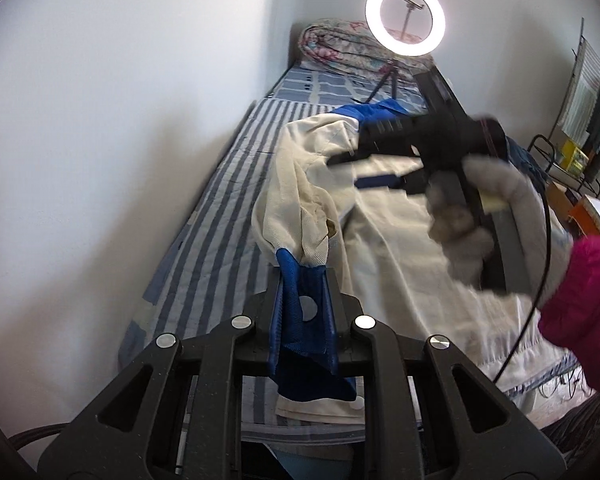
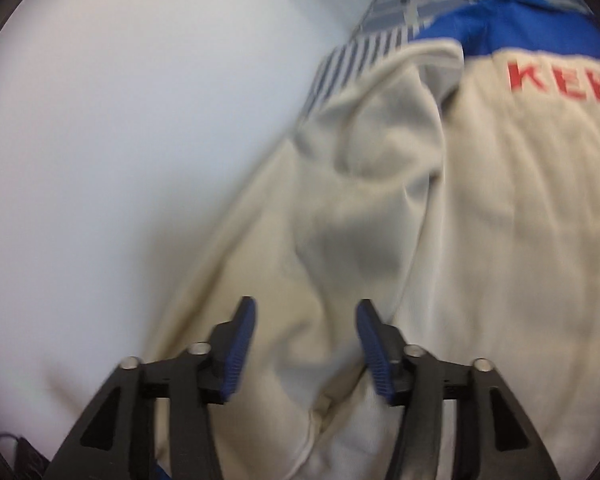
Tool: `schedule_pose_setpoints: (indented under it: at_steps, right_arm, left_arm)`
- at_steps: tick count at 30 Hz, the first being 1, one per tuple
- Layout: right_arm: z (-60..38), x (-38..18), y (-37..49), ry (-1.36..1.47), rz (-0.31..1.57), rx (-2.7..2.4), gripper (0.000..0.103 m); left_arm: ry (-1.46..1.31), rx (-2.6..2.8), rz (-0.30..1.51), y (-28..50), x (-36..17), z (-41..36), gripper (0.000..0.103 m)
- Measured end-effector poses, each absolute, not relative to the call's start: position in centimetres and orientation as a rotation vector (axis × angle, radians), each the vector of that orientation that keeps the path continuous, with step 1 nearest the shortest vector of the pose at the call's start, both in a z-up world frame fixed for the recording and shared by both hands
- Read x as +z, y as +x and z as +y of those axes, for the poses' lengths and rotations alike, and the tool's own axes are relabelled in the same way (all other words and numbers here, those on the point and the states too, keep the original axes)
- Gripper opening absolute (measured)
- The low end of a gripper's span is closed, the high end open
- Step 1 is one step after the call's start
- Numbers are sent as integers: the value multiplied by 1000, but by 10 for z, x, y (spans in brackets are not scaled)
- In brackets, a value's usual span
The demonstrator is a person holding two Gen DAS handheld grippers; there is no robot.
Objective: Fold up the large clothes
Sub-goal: 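Fold the sleeve across the jacket back with the left gripper, then open it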
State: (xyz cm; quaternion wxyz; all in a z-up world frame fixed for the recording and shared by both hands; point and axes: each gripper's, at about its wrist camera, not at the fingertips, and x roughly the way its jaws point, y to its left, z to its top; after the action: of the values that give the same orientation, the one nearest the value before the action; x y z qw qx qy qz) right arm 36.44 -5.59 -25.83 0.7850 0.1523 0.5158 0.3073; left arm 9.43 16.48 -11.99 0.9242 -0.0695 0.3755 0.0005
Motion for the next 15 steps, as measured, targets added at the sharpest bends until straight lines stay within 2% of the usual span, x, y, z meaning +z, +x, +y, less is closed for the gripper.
schedule_pose_setpoints:
  at_steps: [2, 6, 10, 15]
  right_arm:
    - [-54, -239, 371, 314, 1076, 653, 74]
    - [-21, -225, 391, 278, 1088, 666, 74]
    - [20, -208, 407, 195, 1132, 638, 68]
    - [50, -227, 426, 76, 1165, 557, 38]
  left_arm:
    - [-109, -21, 767, 93, -120, 157, 16]
    - [-59, -48, 767, 93, -121, 145, 16]
    - [-54, -59, 779, 96, -123, 141, 16]
    - [-52, -69, 788, 101, -125, 140, 16]
